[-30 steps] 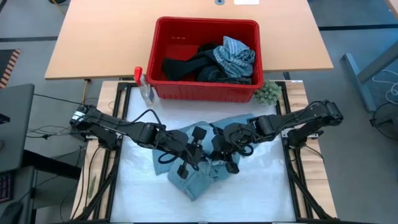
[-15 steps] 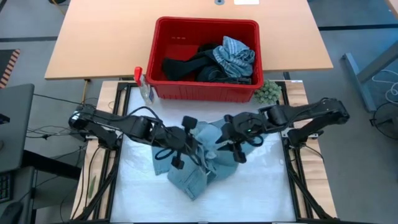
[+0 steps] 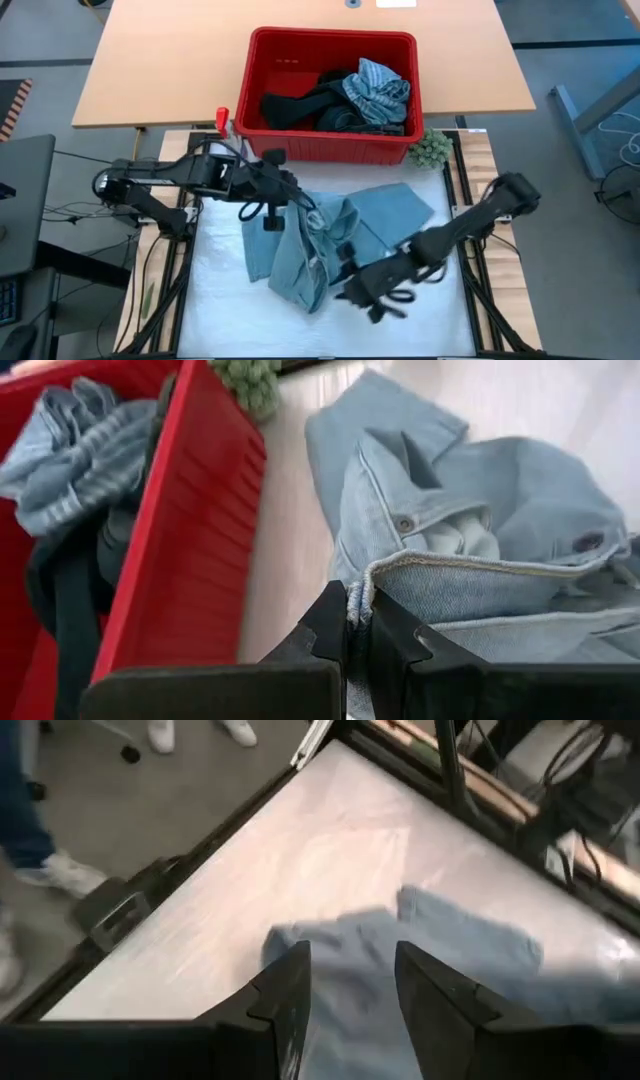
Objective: Fold laundry
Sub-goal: Fold the blue pants from the red laundry bin
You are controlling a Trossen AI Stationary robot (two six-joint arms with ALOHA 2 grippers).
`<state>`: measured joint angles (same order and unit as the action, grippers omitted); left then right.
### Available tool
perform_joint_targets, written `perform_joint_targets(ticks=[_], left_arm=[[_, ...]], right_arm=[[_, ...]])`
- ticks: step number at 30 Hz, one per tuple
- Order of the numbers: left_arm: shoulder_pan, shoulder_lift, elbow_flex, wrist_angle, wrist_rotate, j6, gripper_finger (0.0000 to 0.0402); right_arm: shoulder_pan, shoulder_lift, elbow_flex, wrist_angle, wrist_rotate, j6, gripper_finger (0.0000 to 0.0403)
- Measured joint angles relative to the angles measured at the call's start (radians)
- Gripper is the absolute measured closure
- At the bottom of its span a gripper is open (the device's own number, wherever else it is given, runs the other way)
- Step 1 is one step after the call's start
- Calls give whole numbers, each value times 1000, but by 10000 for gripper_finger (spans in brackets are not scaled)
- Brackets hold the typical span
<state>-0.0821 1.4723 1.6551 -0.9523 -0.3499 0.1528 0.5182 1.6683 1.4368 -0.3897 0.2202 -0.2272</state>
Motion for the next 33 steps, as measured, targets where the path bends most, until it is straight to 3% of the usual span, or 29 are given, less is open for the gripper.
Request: perform_joint_targets(ticks=[4,10,17,25,33], left_arm=[[30,1,-24,-25,46,0,401],[68,1,-24,-22,88,20,401],[86,0,-24,-37,160,22,401],[85,1,-24,-41,189,23,401],[83,1,-24,-44,198,12,401]], right_arm=[[-5,108,21,81,-5,-17,230],[5,243,113,81,-13,-109,230],[14,377,200,73,-12,-100,230],[18,424,230,25,3,56,230],[38,450,230,15,52,367,230]])
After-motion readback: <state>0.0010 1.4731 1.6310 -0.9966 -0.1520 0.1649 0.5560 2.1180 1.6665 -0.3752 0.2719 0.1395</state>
